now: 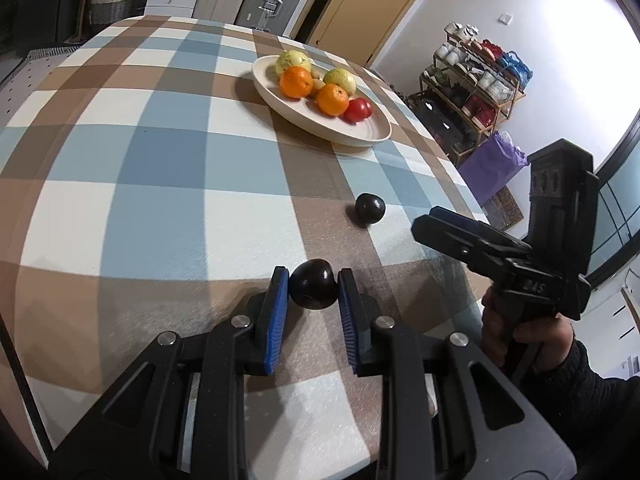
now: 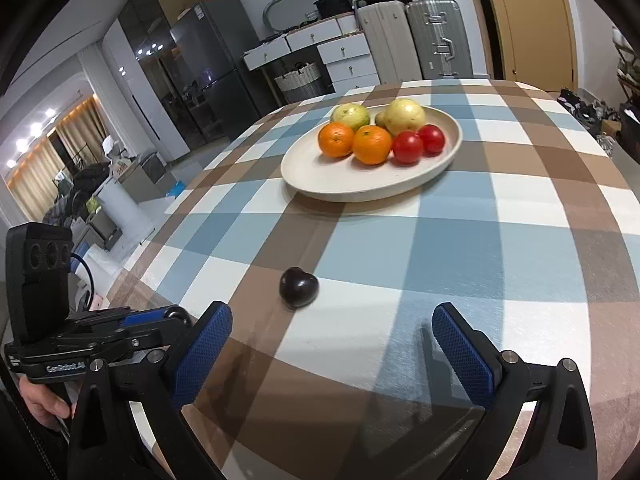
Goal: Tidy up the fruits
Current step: 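Lower the left gripper onto a dark plum and close on it, then grasp the other dark plum with the right gripper while the left gripper holds its plum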
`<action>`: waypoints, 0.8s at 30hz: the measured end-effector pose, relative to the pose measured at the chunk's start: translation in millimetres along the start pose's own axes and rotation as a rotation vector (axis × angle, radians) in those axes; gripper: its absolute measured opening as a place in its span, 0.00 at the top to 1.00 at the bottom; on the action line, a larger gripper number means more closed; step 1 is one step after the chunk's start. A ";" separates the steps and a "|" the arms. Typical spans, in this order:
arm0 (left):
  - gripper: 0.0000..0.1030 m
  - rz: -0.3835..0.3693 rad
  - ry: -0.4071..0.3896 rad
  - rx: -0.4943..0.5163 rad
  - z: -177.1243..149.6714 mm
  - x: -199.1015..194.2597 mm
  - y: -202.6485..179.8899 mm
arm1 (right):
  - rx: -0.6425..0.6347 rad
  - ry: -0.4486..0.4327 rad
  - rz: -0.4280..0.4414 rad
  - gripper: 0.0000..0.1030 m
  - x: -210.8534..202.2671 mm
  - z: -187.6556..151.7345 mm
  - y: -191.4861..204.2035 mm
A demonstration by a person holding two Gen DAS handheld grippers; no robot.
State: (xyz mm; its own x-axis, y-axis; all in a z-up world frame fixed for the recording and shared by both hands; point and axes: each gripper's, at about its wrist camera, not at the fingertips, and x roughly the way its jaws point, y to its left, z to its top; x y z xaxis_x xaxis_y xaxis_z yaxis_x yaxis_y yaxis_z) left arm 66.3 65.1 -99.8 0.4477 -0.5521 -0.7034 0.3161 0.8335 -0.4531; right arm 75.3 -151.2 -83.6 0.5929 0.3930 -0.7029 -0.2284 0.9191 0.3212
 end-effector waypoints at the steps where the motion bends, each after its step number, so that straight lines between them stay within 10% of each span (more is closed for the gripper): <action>1: 0.79 -0.003 -0.003 -0.006 -0.8 -2.5 2.2 | -0.006 0.003 -0.006 0.00 1.9 0.9 1.7; 14: 0.79 -0.026 -0.053 -0.101 -7.2 -29.7 28.9 | -0.116 0.072 -0.099 0.16 34.3 10.9 31.0; 24: 0.79 -0.044 -0.069 -0.124 -11.2 -37.6 31.9 | -0.146 0.102 -0.133 0.59 42.0 12.0 40.3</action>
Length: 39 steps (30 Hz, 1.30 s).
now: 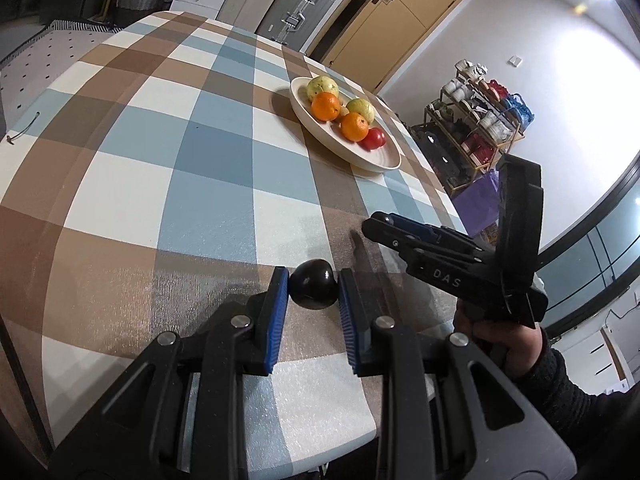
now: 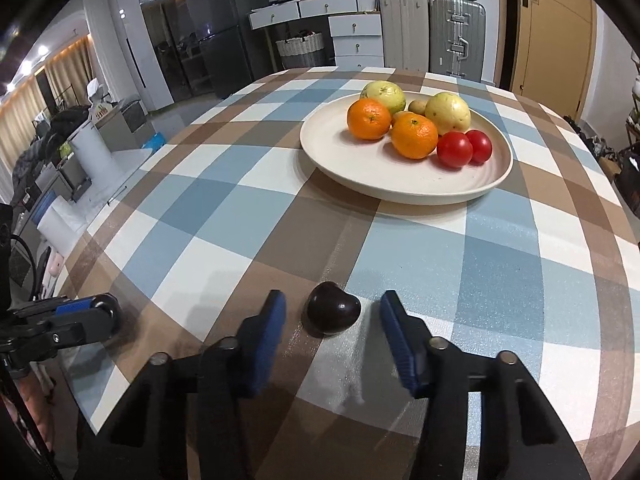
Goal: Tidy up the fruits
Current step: 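Grasp the other dark plum with the right gripper while the left gripper holds its plum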
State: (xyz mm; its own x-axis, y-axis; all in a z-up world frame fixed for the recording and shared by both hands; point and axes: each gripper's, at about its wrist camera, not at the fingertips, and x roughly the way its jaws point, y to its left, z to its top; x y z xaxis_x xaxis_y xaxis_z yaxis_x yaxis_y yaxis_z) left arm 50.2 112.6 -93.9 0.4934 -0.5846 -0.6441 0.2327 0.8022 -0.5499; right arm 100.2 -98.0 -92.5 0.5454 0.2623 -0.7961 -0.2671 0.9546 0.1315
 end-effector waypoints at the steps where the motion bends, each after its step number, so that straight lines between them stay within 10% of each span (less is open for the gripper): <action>1: 0.79 0.001 -0.002 -0.001 -0.7 -0.7 0.1 | -0.004 0.000 -0.005 0.64 0.0 -0.2 0.8; 19: 0.79 0.026 0.015 0.006 16.8 17.1 -11.3 | 0.055 -0.092 0.074 0.75 -26.9 -3.5 -15.6; 39: 0.79 0.074 0.015 0.145 111.6 88.3 -84.3 | 0.088 -0.181 0.153 0.75 -45.7 26.1 -66.9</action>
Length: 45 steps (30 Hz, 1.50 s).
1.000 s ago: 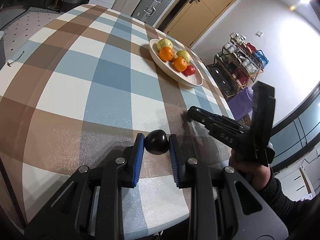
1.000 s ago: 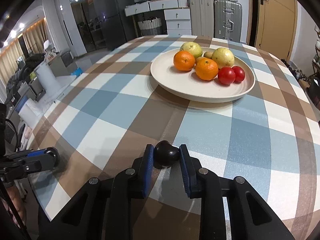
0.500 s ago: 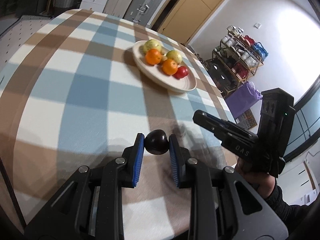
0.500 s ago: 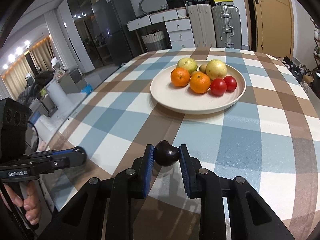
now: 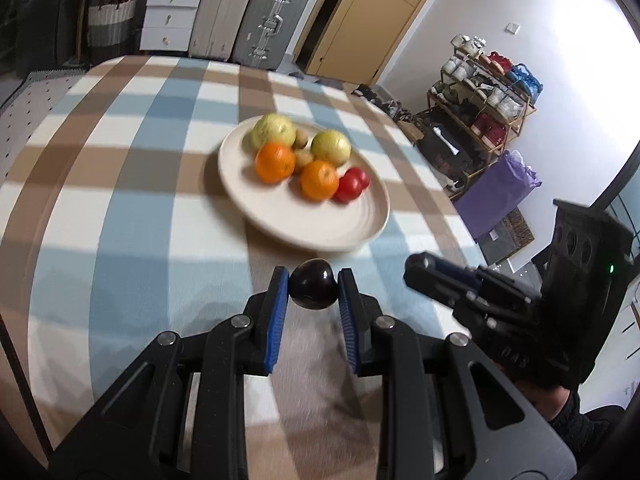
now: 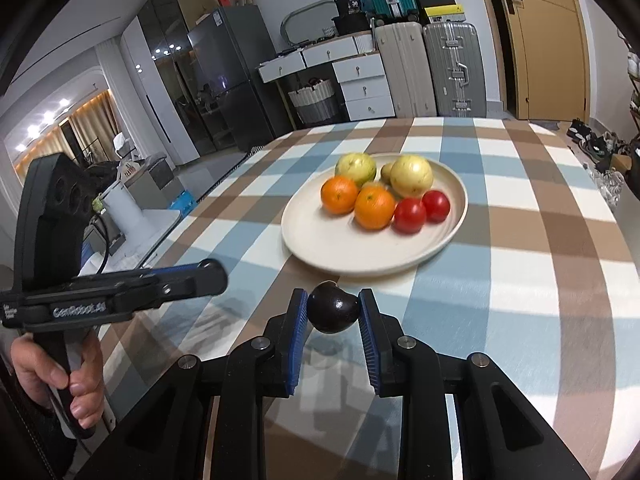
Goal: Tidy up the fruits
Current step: 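Grasp the other dark plum with the right gripper while the left gripper holds its plum, then carry both plums onto the white plate and open both grippers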
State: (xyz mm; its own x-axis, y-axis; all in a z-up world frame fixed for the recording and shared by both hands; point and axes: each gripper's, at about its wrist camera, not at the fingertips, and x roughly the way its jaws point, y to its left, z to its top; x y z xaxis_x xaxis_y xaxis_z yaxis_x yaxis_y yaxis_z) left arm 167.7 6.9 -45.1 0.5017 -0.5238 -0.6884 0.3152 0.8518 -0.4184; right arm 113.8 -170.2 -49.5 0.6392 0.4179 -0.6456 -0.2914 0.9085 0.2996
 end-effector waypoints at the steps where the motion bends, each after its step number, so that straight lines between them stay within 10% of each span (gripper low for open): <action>1: 0.79 -0.012 -0.003 0.004 8.0 3.4 -2.1 | -0.004 -0.002 0.002 0.75 0.8 3.7 -1.8; 15: 0.79 0.024 0.033 0.030 74.0 69.0 -10.3 | -0.070 -0.014 0.008 0.75 23.8 46.4 -16.5; 37: 0.79 0.063 0.062 0.054 85.0 117.1 5.7 | -0.071 0.033 0.022 0.75 69.0 53.1 -29.8; 45: 0.67 0.074 0.051 0.081 78.2 110.3 -2.5 | -0.094 -0.011 -0.022 0.47 58.6 48.7 -25.2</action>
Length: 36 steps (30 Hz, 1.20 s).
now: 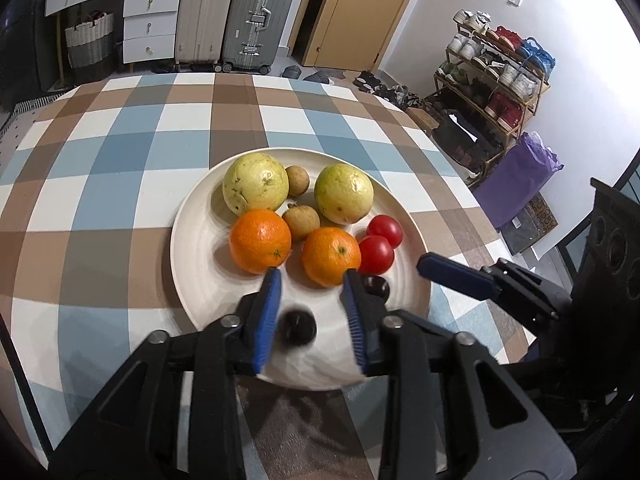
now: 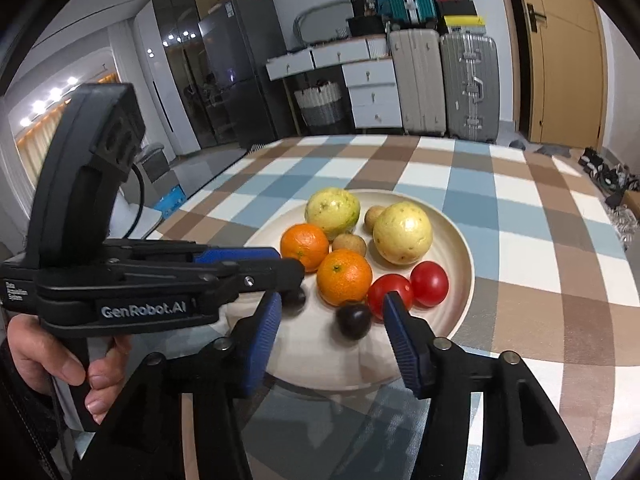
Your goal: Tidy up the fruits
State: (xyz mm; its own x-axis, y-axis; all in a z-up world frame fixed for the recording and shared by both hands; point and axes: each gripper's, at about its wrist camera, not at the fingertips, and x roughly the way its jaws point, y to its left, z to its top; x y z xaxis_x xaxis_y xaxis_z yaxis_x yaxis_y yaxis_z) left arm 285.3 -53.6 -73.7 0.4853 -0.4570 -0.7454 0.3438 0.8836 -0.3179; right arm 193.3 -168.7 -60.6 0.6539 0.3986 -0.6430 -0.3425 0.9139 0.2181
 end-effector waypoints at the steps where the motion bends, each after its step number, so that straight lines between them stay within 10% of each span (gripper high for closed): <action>1: 0.66 -0.004 -0.003 -0.006 -1.8 -2.4 -0.1 | 0.004 -0.005 -0.005 0.47 -3.1 -0.7 0.1; 24: 0.63 0.051 -0.128 0.034 -49.4 -106.4 -25.8 | 0.089 -0.140 -0.057 0.26 -92.8 -29.6 14.5; 36: 0.43 0.178 -0.286 0.044 -89.9 -157.0 -30.0 | 0.099 -0.321 -0.089 0.05 -132.1 -42.5 26.7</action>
State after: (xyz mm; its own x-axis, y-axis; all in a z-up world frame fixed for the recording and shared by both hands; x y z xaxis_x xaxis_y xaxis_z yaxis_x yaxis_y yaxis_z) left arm 126.5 0.9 0.2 0.7442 -0.3119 -0.5906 0.2653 0.9496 -0.1672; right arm 69.0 -200.3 -1.0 0.8626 0.3066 -0.4025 -0.2178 0.9430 0.2515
